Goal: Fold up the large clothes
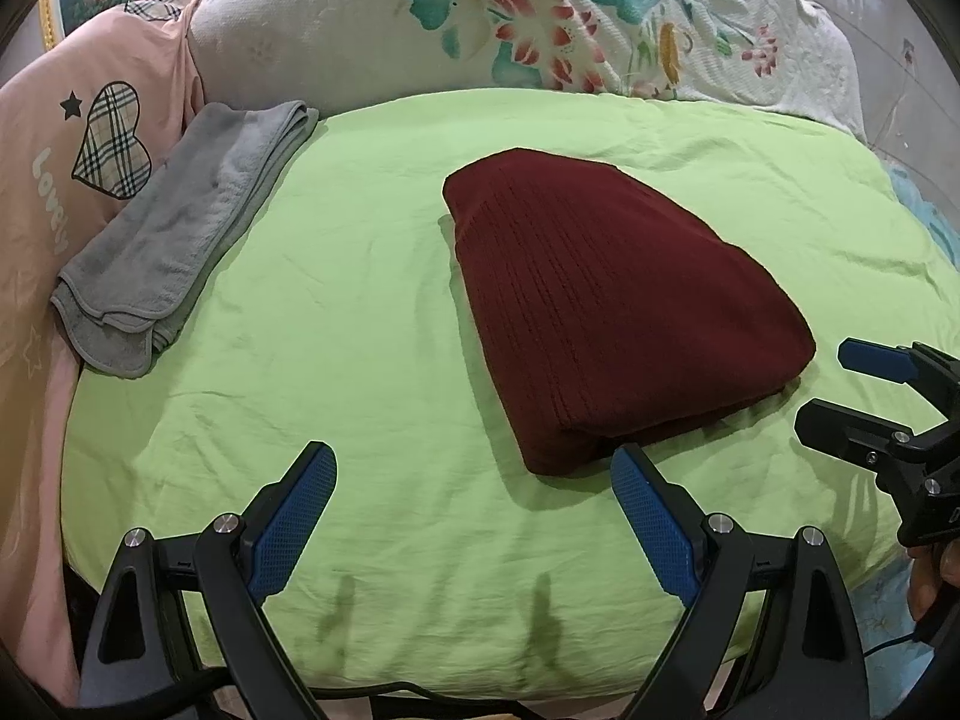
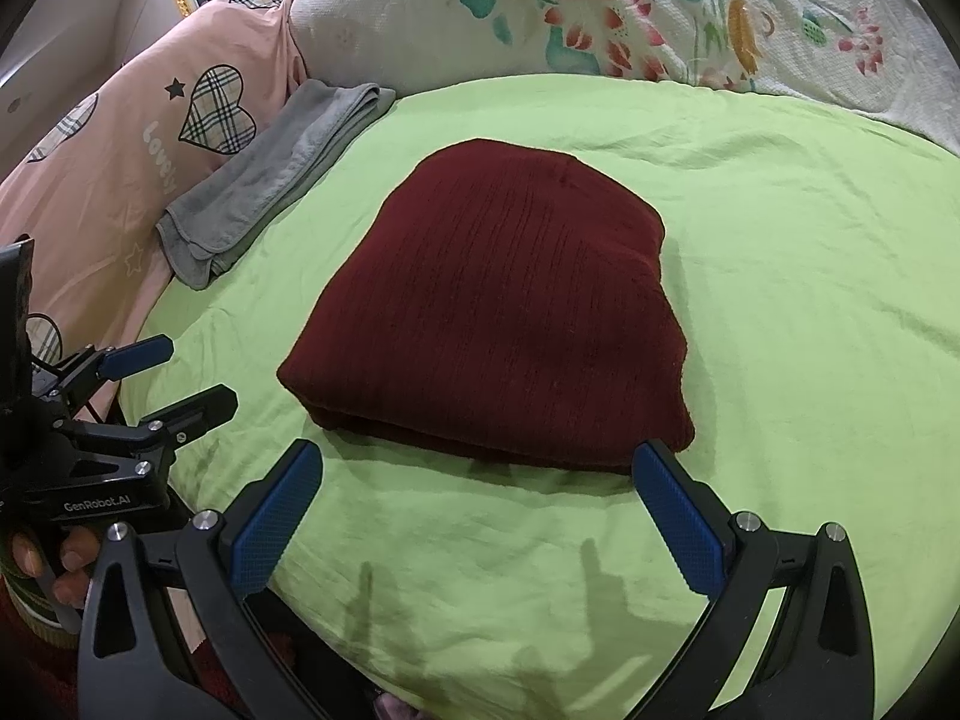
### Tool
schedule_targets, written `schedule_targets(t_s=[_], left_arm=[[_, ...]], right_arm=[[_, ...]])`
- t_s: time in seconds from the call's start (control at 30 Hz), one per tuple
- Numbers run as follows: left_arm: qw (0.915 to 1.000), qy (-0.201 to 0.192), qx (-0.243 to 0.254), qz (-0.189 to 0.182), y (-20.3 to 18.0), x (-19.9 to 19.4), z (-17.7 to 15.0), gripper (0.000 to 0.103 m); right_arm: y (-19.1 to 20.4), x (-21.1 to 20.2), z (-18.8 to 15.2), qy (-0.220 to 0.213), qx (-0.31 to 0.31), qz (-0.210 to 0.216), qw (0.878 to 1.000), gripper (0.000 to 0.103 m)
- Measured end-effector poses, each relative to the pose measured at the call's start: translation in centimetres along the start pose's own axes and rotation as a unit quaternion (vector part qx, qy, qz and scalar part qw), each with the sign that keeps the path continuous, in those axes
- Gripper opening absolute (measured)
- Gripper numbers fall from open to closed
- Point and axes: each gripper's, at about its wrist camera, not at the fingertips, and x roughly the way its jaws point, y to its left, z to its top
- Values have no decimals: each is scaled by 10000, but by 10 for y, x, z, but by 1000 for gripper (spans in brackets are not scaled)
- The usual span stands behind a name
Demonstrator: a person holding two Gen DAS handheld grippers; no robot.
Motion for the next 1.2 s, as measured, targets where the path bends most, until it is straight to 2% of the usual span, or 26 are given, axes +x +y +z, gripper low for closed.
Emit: schedule_targets(t_s=[1.2], left_arm=[[10000,-34,15,-36,-1,-7,0,93]], right_arm=[[2,-3,1,-33,-24,11,10000,103]])
